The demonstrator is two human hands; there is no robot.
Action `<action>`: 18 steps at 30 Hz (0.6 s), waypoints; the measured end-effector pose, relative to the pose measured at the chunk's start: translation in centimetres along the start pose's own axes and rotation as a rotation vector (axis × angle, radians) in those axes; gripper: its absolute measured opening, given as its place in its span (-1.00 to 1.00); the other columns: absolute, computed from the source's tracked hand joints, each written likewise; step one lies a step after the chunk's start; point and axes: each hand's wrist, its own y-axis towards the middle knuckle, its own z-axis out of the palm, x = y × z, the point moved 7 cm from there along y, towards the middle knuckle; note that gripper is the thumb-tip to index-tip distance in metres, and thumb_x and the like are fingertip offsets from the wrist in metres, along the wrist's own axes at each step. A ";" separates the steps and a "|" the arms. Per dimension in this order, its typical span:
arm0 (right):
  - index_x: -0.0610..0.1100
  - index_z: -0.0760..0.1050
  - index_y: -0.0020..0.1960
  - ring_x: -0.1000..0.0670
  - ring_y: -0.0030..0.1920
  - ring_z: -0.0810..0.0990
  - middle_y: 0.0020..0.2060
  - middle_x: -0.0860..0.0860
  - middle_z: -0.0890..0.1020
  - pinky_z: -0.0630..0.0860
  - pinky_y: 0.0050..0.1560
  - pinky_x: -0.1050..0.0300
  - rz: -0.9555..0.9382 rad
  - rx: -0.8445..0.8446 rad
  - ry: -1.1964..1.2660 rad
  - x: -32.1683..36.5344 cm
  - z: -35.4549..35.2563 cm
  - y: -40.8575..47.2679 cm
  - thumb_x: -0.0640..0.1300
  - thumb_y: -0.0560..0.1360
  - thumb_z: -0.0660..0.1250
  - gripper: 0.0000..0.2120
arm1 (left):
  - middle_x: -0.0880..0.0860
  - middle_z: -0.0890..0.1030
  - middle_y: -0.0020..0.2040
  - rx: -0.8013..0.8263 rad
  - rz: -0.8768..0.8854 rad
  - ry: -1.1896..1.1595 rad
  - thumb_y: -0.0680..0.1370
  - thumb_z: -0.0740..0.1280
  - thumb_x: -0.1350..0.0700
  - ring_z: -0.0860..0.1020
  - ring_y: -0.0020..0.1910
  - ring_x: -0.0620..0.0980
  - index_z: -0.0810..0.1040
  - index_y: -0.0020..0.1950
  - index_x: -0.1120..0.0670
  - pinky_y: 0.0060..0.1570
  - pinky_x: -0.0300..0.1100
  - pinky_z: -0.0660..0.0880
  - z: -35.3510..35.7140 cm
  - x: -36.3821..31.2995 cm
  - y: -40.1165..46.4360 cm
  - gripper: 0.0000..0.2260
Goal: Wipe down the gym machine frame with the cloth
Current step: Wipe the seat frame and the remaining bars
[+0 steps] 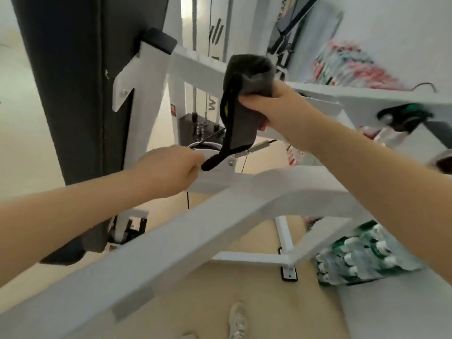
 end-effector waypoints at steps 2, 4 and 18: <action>-0.03 0.47 -0.04 -0.03 -0.12 0.57 -0.15 -0.01 0.62 0.46 -0.24 0.13 -0.015 -0.195 0.135 0.1 -3.7 -3.2 -0.20 0.52 0.28 -0.91 | -0.02 0.57 -0.18 -0.104 0.046 -0.201 0.57 0.18 0.13 0.49 -0.25 0.01 0.54 -0.01 0.01 -0.19 -0.16 0.46 -2.2 -2.1 0.3 -0.85; -0.05 0.47 -0.01 -0.13 0.01 0.60 -0.09 -0.06 0.63 0.52 -0.02 -0.09 0.010 -0.344 0.270 -0.9 -6.6 -6.6 -0.22 0.53 0.27 -0.90 | -0.07 0.57 -0.22 -0.138 0.130 -0.339 0.55 0.22 0.13 0.49 -0.30 -0.09 0.57 -0.02 -0.01 -0.27 -0.36 0.40 -4.0 -5.0 0.5 -0.86; -0.19 0.43 -0.06 0.02 -0.21 0.58 -0.26 -0.05 0.57 0.53 -0.13 0.18 0.164 -0.373 0.438 -9.6 -16.3 -26.8 -0.38 0.51 0.05 -0.79 | -0.02 0.43 0.15 -0.031 0.789 0.338 0.60 0.05 0.01 0.41 0.10 -0.01 0.42 0.22 0.00 0.01 -0.15 0.38 4.7 -28.3 -2.9 -0.73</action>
